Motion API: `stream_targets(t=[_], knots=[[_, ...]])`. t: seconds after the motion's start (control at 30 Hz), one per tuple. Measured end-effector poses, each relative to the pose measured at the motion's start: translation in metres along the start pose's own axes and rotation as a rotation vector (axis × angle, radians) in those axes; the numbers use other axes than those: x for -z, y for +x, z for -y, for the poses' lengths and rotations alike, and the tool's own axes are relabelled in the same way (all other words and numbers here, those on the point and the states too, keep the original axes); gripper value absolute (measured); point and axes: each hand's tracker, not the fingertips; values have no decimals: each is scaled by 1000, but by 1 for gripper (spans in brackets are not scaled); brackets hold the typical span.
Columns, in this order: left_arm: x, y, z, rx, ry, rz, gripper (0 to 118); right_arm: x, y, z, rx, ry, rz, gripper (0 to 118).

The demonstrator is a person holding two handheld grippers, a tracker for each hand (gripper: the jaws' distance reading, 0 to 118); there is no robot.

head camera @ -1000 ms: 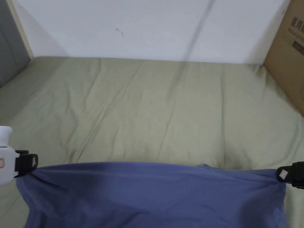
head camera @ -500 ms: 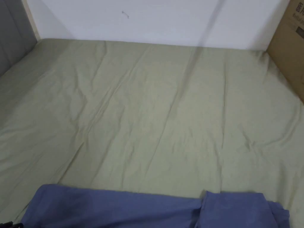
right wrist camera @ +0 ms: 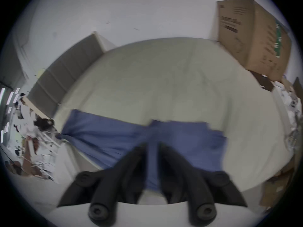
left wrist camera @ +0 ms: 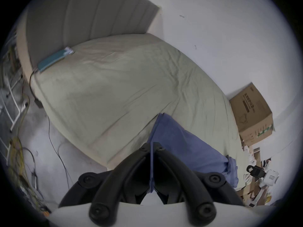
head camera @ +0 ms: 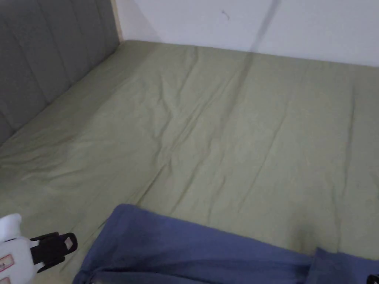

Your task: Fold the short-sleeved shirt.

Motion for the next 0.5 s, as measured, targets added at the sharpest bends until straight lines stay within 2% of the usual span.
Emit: stream_targets(t=[0.1,0.2,0.3,0.33,0.43,0.47,0.5], knots=[[4,-9,10,-25,3,14,2,33,-48,-6,-21,-50,-164,5],[17,-17,9,-101,-14,91,3,64,-93,-6,-100,-101,-226,5],[36,-19,5,-122,-31,117,8,85,-117,-4,-127,-143,-277,5],[44,-20,4,-119,-44,123,18,90,-123,-3,-135,-148,-289,5],[70,-29,2,-113,-124,144,61,99,-132,-3,-160,-168,-269,5],[77,-29,1,-117,-148,138,70,101,-132,-2,-165,-169,-270,5],[80,-22,3,-122,-174,140,75,102,-132,-1,-165,-172,-274,5]])
